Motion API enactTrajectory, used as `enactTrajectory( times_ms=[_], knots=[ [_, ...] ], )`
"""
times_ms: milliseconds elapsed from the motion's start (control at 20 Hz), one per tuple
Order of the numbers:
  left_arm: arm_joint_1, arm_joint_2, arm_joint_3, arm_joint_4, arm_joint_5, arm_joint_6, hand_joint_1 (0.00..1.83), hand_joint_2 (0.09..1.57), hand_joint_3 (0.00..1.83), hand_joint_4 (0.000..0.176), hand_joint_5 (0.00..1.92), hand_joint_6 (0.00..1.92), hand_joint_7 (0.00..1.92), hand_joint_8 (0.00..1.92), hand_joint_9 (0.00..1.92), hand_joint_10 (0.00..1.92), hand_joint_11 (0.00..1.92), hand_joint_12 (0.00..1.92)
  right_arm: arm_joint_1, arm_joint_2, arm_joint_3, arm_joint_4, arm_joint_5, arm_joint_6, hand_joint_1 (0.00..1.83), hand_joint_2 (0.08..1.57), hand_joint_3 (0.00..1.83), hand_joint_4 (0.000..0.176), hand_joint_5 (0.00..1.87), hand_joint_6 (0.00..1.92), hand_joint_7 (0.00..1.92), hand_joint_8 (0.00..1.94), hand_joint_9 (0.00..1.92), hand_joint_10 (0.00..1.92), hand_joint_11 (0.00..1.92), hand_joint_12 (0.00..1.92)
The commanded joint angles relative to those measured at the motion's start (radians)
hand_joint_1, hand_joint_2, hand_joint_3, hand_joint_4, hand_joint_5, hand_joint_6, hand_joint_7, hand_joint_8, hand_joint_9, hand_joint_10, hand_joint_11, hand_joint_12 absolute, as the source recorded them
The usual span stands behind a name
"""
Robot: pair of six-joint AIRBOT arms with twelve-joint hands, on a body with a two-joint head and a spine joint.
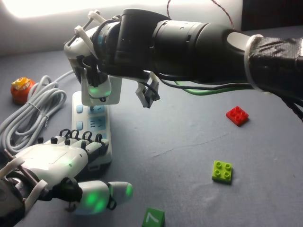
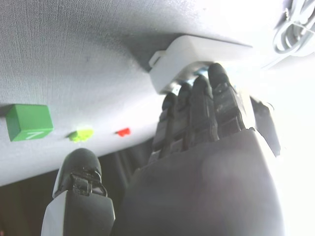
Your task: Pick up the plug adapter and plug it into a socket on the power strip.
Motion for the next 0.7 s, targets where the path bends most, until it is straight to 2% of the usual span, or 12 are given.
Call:
enactTrajectory(
  times_ms=[0, 50, 100, 150, 200, 400, 450, 550, 600, 650],
  knots=[
    [0.003, -0.003, 0.004, 0.003, -0.014, 0.0, 0.0, 1.12, 0.0, 0.0, 0.11, 0.0, 0.12, 0.0, 0.11, 0.0, 0.0, 0.27, 0.003, -0.009, 0.0, -0.019, 0.053, -0.002, 1.23, 1.1, 0.0, 0.0, 0.94, 1.04, 1.11, 0.8, 1.25, 0.11, 0.96, 0.85],
    [0.003, -0.003, 0.004, 0.003, -0.014, 0.0, 0.0, 1.12, 0.0, 0.0, 0.12, 0.0, 0.12, 0.0, 0.11, 0.0, 0.0, 0.27, 0.003, -0.012, 0.0, -0.019, 0.051, -0.003, 1.35, 1.07, 0.03, 0.0, 0.92, 1.05, 1.07, 0.81, 1.11, 0.73, 0.96, 0.84],
    [0.003, -0.003, 0.005, 0.003, -0.014, 0.0, 0.0, 1.13, 0.0, 0.0, 0.11, 0.0, 0.12, 0.0, 0.11, 0.0, 0.0, 0.25, 0.005, -0.016, 0.0, -0.019, 0.047, -0.002, 1.26, 1.1, 0.0, 0.0, 0.92, 1.07, 1.1, 0.81, 1.11, 0.5, 0.97, 0.83],
    [0.003, -0.003, 0.005, 0.003, -0.014, 0.0, 0.0, 1.13, 0.0, 0.0, 0.12, 0.0, 0.13, 0.01, 0.12, 0.01, 0.0, 0.27, 0.006, -0.016, 0.0, -0.019, 0.045, 0.0, 1.24, 1.1, 0.0, 0.0, 0.93, 1.06, 1.12, 0.78, 1.24, 0.14, 1.0, 0.79],
    [0.003, -0.003, 0.005, 0.003, -0.014, 0.0, 0.0, 1.13, 0.0, 0.0, 0.12, 0.0, 0.13, 0.0, 0.12, 0.0, 0.0, 0.27, 0.009, -0.016, 0.0, -0.019, 0.041, 0.0, 1.24, 1.09, 0.0, 0.0, 0.95, 1.03, 1.14, 0.75, 1.27, 0.09, 1.01, 0.78],
    [0.001, -0.003, 0.004, 0.003, -0.014, -0.003, 0.0, 1.13, 0.0, 0.0, 0.11, 0.0, 0.11, 0.0, 0.1, 0.0, 0.0, 0.25, 0.019, -0.022, 0.001, -0.019, 0.006, -0.02, 1.24, 1.09, 0.0, 0.0, 0.96, 1.03, 1.13, 0.75, 1.27, 0.04, 0.98, 0.77],
    [0.001, -0.003, 0.003, 0.003, -0.014, -0.003, 0.0, 1.12, 0.0, 0.0, 0.14, 0.0, 0.14, 0.0, 0.13, 0.0, 0.0, 0.33, 0.021, -0.023, 0.001, -0.019, -0.002, -0.017, 1.24, 1.09, 0.0, 0.0, 0.95, 1.03, 1.13, 0.76, 1.27, 0.04, 0.99, 0.77],
    [0.001, -0.003, 0.003, 0.003, -0.014, -0.003, 0.0, 1.13, 0.0, 0.0, 0.14, 0.0, 0.15, 0.0, 0.14, 0.0, 0.0, 0.33, 0.028, -0.027, 0.001, -0.019, -0.022, -0.012, 1.24, 1.09, 0.0, 0.0, 0.95, 1.02, 1.13, 0.76, 1.28, 0.04, 0.99, 0.78],
    [0.001, -0.003, 0.003, 0.003, -0.014, -0.003, 0.0, 1.13, 0.0, 0.0, 0.15, 0.0, 0.16, 0.0, 0.15, 0.0, 0.0, 0.36, 0.031, -0.029, 0.001, -0.019, -0.03, -0.011, 1.36, 1.07, 0.03, 0.0, 0.93, 1.03, 1.09, 0.77, 1.1, 0.74, 0.97, 0.8],
    [0.001, -0.003, 0.003, 0.003, -0.014, -0.003, 0.0, 1.13, 0.0, 0.0, 0.13, 0.0, 0.14, 0.0, 0.13, 0.0, 0.0, 0.32, 0.036, -0.033, 0.002, -0.019, -0.041, -0.009, 1.26, 1.09, 0.01, 0.0, 0.93, 1.06, 1.1, 0.8, 1.09, 0.48, 0.93, 0.83]
  ],
)
